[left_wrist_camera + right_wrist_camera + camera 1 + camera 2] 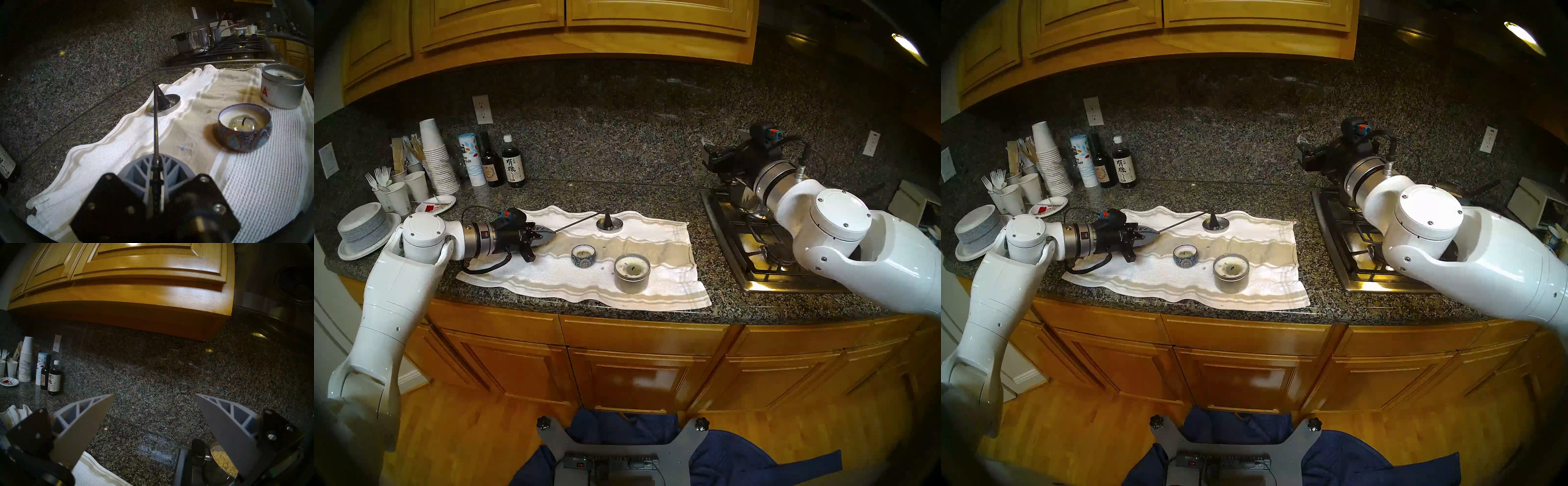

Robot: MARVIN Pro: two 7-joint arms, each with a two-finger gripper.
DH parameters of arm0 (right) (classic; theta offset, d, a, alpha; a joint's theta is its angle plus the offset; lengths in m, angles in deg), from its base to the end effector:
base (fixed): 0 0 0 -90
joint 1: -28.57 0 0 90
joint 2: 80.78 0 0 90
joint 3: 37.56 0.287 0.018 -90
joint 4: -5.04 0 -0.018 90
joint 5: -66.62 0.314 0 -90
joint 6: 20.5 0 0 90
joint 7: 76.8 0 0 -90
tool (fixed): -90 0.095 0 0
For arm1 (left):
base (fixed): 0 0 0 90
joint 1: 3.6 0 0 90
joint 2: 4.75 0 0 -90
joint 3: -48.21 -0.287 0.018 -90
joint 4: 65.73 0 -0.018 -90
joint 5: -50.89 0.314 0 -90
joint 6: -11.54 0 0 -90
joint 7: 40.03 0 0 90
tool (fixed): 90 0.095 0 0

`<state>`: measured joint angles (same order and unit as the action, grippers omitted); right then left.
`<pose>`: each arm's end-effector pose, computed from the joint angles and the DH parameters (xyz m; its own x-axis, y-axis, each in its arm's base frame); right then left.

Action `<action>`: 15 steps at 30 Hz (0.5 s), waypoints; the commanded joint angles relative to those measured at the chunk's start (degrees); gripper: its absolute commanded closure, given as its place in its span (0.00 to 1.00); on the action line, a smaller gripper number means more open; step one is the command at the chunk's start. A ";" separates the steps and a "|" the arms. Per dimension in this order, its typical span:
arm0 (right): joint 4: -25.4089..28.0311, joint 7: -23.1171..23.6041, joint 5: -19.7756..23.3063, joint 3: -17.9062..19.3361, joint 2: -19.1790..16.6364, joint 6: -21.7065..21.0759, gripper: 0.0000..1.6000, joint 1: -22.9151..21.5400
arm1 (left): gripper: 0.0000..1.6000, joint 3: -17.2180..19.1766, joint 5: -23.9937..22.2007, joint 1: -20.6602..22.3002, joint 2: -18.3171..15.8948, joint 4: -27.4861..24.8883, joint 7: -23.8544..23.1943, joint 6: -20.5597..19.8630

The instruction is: Put out candle flame

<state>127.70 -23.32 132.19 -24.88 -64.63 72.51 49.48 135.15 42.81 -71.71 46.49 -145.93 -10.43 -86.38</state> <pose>0.4042 -0.0259 -0.0362 -0.2002 0.1788 0.9633 0.1983 -0.9555 0.2185 0.4685 0.1462 -0.1842 -0.0154 -0.4945 0.8690 -0.7767 -0.5415 -0.3219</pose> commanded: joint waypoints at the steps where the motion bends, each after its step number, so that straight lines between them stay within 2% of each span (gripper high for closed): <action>1: -0.11 0.06 -0.63 1.73 0.04 0.65 0.00 -1.84 | 0.63 0.99 -0.35 3.05 -0.70 -0.78 -0.33 0.54; 15: 0.16 -0.19 -0.63 1.75 -0.21 0.71 0.00 -1.82 | 0.51 1.54 -0.84 2.68 -0.67 -1.11 -1.36 0.78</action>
<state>127.76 -23.37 132.17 -24.88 -64.65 72.57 49.48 135.35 42.81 -71.37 45.85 -145.81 -12.09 -85.80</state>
